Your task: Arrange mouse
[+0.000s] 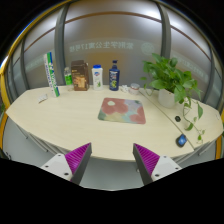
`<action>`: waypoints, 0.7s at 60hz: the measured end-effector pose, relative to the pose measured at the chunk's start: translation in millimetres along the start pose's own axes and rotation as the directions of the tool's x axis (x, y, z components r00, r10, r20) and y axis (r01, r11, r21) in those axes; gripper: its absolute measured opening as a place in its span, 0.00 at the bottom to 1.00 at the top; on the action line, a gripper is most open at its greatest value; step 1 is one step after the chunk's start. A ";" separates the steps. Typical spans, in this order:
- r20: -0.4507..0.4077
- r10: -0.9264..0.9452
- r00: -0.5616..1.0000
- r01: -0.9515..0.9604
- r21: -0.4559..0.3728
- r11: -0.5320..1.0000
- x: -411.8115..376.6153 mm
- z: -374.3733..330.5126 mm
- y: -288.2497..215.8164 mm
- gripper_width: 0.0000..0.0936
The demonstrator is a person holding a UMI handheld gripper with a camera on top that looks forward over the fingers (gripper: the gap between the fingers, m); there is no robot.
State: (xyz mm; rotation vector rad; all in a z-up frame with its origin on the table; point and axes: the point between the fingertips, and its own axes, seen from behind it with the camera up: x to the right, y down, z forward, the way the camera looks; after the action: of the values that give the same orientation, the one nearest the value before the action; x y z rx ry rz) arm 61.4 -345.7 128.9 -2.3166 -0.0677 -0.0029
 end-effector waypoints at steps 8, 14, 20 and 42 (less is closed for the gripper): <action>-0.075 0.024 0.997 -0.025 -0.014 1.000 107.6 13.5 45.1 0.91; -0.117 0.057 0.992 -0.058 -0.007 0.998 182.6 25.4 64.5 0.91; -0.152 0.092 0.984 -0.092 0.003 0.996 249.9 43.4 74.7 0.91; -0.149 0.203 0.968 -0.205 0.002 0.979 351.9 128.5 71.4 0.91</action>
State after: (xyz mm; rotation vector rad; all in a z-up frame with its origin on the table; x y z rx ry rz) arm 413.9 -283.0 -2.5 -2.3189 0.2476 -0.0717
